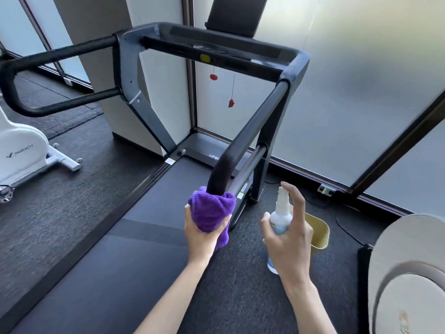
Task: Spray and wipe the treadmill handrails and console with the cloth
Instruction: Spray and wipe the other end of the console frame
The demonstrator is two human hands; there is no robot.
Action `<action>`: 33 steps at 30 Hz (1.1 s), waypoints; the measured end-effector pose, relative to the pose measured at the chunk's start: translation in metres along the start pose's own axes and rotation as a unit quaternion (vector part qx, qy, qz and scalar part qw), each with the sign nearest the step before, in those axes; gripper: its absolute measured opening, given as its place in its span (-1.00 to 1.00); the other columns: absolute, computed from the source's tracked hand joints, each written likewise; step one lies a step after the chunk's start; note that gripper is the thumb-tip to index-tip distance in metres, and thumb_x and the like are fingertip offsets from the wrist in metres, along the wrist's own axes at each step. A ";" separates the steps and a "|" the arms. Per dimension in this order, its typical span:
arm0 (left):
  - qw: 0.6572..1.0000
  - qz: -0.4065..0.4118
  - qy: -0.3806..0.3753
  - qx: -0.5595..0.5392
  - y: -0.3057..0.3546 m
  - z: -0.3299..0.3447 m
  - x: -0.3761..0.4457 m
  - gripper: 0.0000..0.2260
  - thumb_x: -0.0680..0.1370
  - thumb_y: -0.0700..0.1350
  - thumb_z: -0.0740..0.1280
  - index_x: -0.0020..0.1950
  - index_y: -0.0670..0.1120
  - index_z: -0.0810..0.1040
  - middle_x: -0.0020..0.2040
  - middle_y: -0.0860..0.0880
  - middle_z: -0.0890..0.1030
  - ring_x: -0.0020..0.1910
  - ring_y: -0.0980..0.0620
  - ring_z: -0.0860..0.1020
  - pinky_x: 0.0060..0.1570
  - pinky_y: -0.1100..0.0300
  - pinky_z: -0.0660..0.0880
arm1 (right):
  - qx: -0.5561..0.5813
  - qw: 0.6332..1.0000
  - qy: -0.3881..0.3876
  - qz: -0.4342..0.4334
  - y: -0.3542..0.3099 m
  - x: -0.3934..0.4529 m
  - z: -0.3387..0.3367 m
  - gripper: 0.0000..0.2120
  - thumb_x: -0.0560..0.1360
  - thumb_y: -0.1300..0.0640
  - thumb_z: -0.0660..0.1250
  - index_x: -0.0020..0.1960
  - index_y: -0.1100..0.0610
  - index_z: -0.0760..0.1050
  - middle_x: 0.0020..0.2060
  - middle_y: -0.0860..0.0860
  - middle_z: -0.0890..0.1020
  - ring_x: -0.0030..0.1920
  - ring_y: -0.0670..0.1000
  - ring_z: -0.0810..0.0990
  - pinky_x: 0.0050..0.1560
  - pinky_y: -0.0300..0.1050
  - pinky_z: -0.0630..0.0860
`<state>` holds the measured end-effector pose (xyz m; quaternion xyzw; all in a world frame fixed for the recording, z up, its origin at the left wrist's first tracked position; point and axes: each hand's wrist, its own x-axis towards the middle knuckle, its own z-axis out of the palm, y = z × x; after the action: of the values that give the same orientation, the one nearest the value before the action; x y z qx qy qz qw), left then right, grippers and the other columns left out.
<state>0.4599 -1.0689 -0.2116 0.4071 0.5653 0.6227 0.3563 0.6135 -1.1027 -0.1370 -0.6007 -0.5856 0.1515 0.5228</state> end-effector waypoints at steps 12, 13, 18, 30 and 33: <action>0.972 0.164 -0.003 0.166 0.099 0.038 0.066 -0.36 0.25 0.23 0.52 0.26 0.14 0.40 0.09 0.19 0.57 -0.01 0.20 0.51 -0.02 0.33 0.45 | -0.024 1.000 -0.013 0.003 -0.007 0.002 0.010 -0.35 0.44 0.31 0.38 0.35 -0.22 0.28 -0.41 -0.15 0.40 -0.48 -0.09 0.36 -0.45 -0.12 0.46; 0.973 0.160 -0.002 0.166 0.097 0.037 0.065 -0.40 0.26 0.20 0.53 0.23 0.10 0.43 0.07 0.15 0.60 -0.01 0.14 0.54 -0.02 0.27 0.47 | -0.023 1.000 -0.013 0.003 -0.007 0.003 0.010 -0.35 0.44 0.31 0.38 0.35 -0.22 0.27 -0.39 -0.14 0.42 -0.48 -0.08 0.38 -0.46 -0.10 0.47; 0.988 0.127 0.017 0.085 0.060 0.022 0.042 -0.48 0.22 0.28 0.50 0.08 0.29 0.37 -0.11 0.29 0.56 -0.15 0.34 0.52 -0.18 0.51 0.39 | -0.025 1.000 -0.004 0.014 0.003 0.006 0.005 -0.34 0.44 0.32 0.39 0.36 -0.21 0.27 -0.30 -0.13 0.50 -0.45 -0.01 0.44 -0.43 -0.01 0.53; 0.974 0.084 0.210 0.031 0.033 0.048 0.014 -0.51 0.16 0.18 0.55 0.00 0.40 0.44 -0.10 0.37 0.58 -0.13 0.34 0.55 -0.12 0.52 0.41 | 0.005 0.989 -0.145 -0.015 0.067 0.050 -0.015 -0.32 0.44 0.28 0.39 0.33 -0.29 0.23 -0.38 -0.12 0.48 -0.44 -0.03 0.44 -0.34 0.01 0.55; 0.942 0.105 0.311 0.066 0.055 0.074 0.015 -0.51 0.16 0.26 0.54 0.00 0.37 0.41 -0.05 0.33 0.56 -0.03 0.33 0.54 -0.07 0.51 0.37 | 0.025 0.978 -0.205 -0.042 0.076 0.078 -0.022 -0.34 0.44 0.26 0.37 0.33 -0.30 0.24 -0.31 -0.04 0.53 -0.42 -0.01 0.44 -0.32 0.01 0.55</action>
<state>0.5215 -1.0307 -0.1530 0.2732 0.6420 0.7132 0.0675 0.6933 -1.0280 -0.1552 -0.5185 -0.7009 0.2637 0.4127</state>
